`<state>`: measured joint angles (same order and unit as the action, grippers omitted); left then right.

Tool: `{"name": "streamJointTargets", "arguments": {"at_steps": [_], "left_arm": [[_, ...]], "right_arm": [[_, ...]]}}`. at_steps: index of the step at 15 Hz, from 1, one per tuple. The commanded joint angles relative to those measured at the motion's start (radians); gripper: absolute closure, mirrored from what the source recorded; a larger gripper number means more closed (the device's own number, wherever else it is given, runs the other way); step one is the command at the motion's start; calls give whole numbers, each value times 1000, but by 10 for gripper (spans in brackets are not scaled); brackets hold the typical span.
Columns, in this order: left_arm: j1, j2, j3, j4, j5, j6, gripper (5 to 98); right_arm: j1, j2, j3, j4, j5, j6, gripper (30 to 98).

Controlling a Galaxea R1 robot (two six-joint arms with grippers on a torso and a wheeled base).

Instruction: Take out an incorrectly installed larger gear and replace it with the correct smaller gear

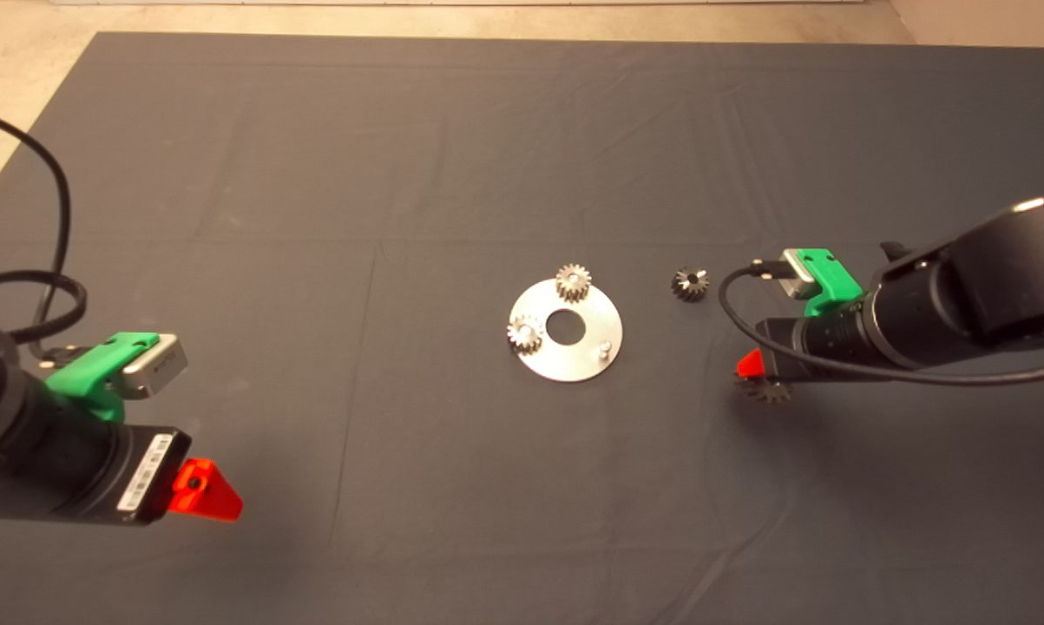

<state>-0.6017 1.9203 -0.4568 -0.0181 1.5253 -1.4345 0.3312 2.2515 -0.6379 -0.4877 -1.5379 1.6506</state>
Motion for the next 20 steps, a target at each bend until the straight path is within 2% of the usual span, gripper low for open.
{"name": "streamJointTargets", "arguments": {"at_steps": [1, 5, 7, 10, 13, 15, 18, 20], "left_arm": [[3, 0, -2, 4, 98, 2, 54], [3, 0, -2, 6, 99, 3, 54], [3, 0, -2, 6, 99, 3, 54], [3, 0, -2, 6, 99, 2, 54], [5, -1, -2, 6, 99, 2, 54], [5, -2, -2, 7, 99, 2, 54], [5, -2, -1, 10, 99, 2, 54], [5, -2, -2, 10, 99, 2, 54]], "right_arm": [[-61, -31, 25, -92, -120, 1, 827], [-58, -26, 31, -193, -120, -36, 827], [-57, -19, 18, -198, -120, -72, 827], [-51, -17, -69, -200, -120, -128, 827], [-53, 4, -132, -238, -120, -155, 827], [-57, 40, -229, -238, -120, -176, 827], [-55, 77, -248, -236, -120, -184, 828], [-55, 127, -296, -233, -120, -189, 828]]}}
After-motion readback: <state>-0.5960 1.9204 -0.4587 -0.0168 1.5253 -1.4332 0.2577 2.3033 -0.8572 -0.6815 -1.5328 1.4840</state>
